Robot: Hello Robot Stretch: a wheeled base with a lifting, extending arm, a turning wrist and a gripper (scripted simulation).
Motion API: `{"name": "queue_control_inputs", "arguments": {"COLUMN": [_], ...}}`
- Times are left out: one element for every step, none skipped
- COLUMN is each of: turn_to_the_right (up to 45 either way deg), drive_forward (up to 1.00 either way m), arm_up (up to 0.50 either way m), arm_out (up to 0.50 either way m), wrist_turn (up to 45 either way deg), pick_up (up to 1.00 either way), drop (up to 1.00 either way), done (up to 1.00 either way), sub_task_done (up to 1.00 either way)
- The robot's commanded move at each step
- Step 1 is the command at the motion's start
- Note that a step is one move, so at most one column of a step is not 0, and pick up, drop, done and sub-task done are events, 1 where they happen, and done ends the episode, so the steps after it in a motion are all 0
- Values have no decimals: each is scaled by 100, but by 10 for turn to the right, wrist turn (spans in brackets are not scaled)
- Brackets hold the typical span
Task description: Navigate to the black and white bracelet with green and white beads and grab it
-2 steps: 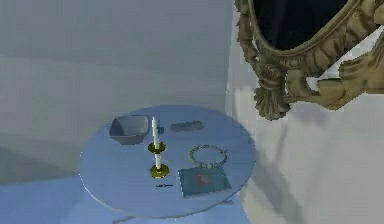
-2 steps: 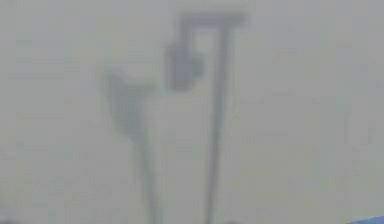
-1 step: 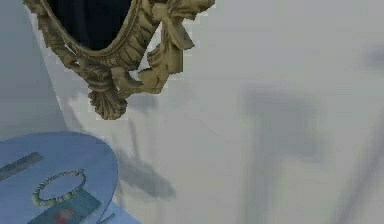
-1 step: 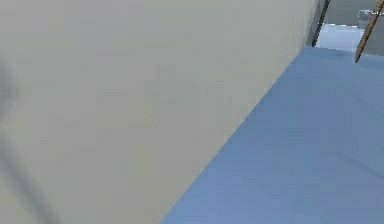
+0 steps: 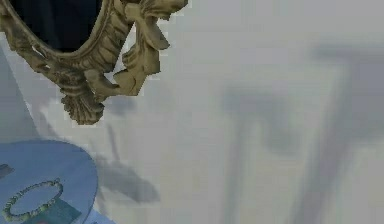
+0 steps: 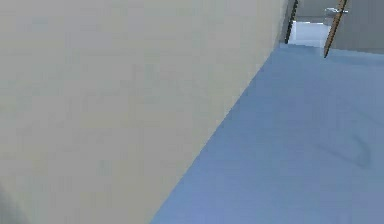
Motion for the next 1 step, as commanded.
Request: {"name": "queue_control_inputs", "arguments": {"turn_to_the_right": [0], "drive_forward": [5], "arm_up": [0], "arm_out": [0], "wrist_turn": [0], "pick_up": [0], "drop": [0], "done": [0], "sub_task_done": [0]}}
